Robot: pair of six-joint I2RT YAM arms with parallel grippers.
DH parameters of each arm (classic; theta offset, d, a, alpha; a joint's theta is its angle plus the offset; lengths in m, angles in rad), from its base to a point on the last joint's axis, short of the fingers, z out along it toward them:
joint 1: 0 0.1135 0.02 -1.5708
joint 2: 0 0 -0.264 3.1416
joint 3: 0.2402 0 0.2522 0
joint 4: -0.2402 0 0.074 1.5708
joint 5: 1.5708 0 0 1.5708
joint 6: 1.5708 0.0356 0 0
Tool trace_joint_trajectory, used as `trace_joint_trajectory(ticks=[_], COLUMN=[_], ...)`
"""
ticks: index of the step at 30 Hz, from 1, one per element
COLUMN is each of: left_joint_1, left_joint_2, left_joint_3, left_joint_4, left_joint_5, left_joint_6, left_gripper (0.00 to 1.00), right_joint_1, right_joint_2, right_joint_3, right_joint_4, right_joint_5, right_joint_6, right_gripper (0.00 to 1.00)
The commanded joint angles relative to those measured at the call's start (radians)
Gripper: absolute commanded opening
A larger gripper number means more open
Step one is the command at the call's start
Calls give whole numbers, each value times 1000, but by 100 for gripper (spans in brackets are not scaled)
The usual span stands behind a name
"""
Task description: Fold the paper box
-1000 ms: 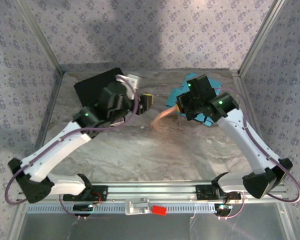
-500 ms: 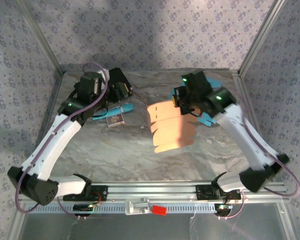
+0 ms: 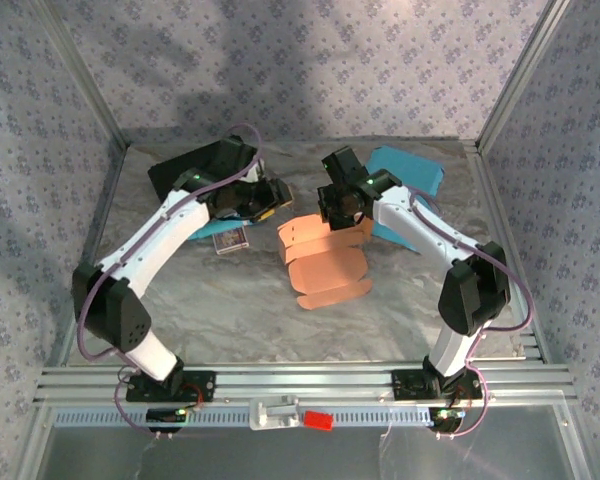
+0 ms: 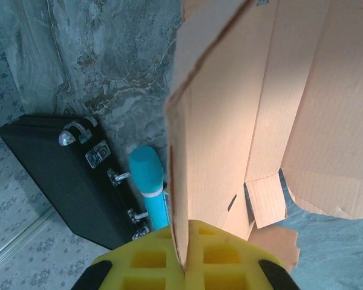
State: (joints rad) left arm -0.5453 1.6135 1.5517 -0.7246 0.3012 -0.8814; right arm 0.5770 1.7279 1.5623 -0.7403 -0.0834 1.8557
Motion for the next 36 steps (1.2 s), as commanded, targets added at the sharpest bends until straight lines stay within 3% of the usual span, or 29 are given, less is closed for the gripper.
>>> trace_joint_trajectory(ticks=[1, 7, 15, 28, 36], left_joint_1=[-22, -36, -40, -144, -166], left_joint_2=[15, 3, 25, 257, 353], left_joint_3=[65, 153, 273, 817, 1003], left_joint_4=[-67, -150, -277, -509, -557], left_joint_5=[2, -52, -14, 76, 119], left_joint_6=[-9, 41, 155, 231, 216], left_gripper=[55, 57, 57, 56, 53], right_joint_1=[-17, -79, -139, -232, -276], right_joint_2=[-26, -45, -114, -269, -285], right_joint_3=[29, 91, 150, 138, 154], right_joint_4=[-45, -164, -293, -285, -262], right_joint_5=[-34, -145, -246, -296, -305], right_joint_6=[30, 26, 14, 53, 57], right_gripper=[0, 0, 0, 0, 0])
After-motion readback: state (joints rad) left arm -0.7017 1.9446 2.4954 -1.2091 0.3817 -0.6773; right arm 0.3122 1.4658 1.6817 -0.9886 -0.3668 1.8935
